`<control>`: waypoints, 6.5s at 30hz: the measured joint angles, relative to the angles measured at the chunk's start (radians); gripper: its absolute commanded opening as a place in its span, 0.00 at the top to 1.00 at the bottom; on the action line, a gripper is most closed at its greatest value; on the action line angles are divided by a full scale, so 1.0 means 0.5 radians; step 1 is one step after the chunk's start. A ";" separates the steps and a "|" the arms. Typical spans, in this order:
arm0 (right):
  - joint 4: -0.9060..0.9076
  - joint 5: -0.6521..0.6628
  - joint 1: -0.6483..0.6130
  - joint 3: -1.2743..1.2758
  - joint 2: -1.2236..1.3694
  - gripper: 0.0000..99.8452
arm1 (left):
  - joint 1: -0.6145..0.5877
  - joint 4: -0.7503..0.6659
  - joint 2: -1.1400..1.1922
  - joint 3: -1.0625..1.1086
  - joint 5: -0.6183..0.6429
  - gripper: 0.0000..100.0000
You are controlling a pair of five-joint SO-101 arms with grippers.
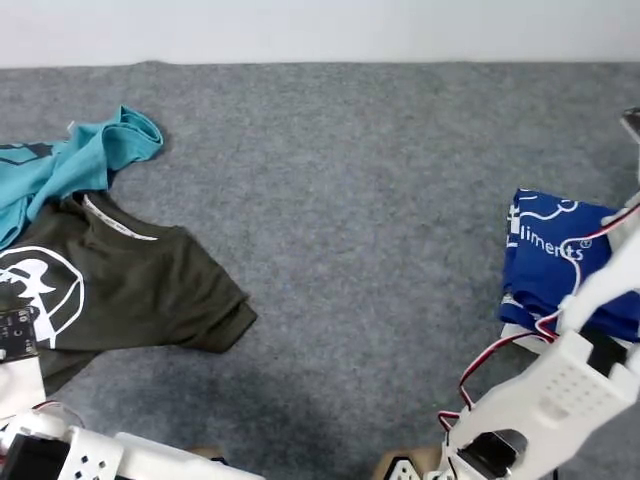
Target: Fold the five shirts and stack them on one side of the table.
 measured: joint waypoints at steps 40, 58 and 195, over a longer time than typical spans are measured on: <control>-0.083 -0.212 -0.356 1.157 -0.396 0.99 | 0.000 0.000 0.000 0.006 0.000 0.90; -0.672 0.025 0.239 1.138 -0.040 0.99 | 0.000 0.000 0.000 0.006 0.000 0.90; 0.000 -0.433 -0.120 1.946 -1.363 0.99 | 3.719 -1.215 2.397 -3.029 1.178 1.00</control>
